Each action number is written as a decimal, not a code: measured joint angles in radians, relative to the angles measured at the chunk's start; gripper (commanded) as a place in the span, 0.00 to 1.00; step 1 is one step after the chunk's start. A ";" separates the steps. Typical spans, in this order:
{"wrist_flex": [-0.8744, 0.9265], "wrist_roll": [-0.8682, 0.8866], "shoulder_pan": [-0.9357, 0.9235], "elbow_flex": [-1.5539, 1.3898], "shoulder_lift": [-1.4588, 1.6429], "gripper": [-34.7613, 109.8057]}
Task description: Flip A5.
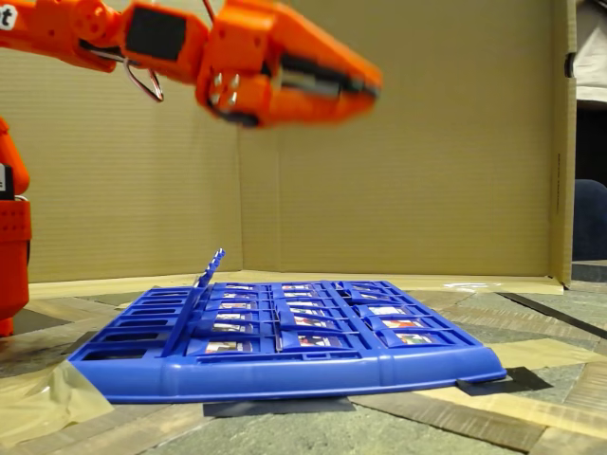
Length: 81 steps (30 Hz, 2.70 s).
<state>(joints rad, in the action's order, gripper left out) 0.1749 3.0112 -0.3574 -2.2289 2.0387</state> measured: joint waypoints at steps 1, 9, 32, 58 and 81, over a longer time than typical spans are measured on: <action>0.043 -0.005 -0.006 0.012 -0.017 0.24; 0.344 -0.063 -0.021 0.089 -0.156 0.24; 0.798 -0.227 -0.115 0.232 -0.302 0.24; 0.933 -0.244 -0.175 0.281 -0.091 0.24; -0.089 -0.026 0.078 -0.272 0.563 0.24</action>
<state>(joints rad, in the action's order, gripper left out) 0.0859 2.9851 -0.2792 -2.5004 2.6016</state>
